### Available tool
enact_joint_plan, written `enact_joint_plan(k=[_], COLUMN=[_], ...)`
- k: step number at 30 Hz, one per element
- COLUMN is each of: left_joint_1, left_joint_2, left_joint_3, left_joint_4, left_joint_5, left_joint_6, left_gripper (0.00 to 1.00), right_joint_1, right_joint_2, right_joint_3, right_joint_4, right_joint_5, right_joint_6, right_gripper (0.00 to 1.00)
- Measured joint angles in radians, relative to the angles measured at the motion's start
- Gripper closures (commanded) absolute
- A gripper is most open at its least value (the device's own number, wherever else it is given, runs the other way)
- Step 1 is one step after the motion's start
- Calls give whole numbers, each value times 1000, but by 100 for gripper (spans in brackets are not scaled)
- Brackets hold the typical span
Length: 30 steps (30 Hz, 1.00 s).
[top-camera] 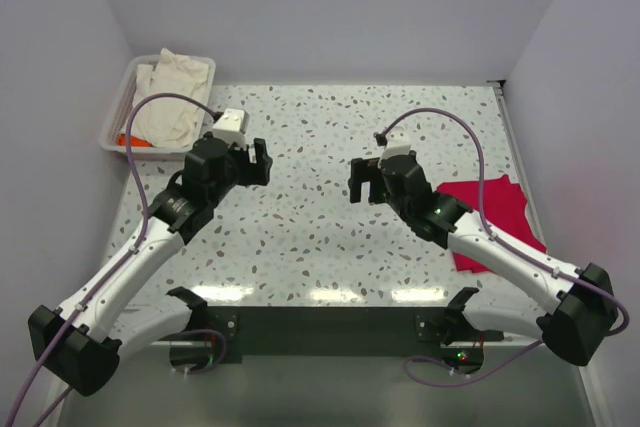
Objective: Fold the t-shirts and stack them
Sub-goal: Grab the tshirt from the pile
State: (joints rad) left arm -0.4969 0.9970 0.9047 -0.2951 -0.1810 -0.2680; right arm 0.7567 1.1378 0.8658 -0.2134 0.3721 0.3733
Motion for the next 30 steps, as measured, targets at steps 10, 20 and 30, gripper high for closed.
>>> enact_joint_plan(k=[10,20,30], left_joint_1=[2,224,452], left_joint_2=[57,342,686], left_joint_3=[17,298,569], left_joint_4=[-7,-36,-64], left_joint_5=[-42,-201,-372], left_joint_6=[-19,-63,-75], left_gripper=[17,13,14], right_joint_1=[0,0,0], right_joint_2=[-25,-30,-71], right_joint_3=[0,-2,-7], right_joint_4=[-8,-11,-10], right_joint_5=[-20,-79,-130], right_joint_6=[-6,-16,-14], right_gripper=[1,1,1])
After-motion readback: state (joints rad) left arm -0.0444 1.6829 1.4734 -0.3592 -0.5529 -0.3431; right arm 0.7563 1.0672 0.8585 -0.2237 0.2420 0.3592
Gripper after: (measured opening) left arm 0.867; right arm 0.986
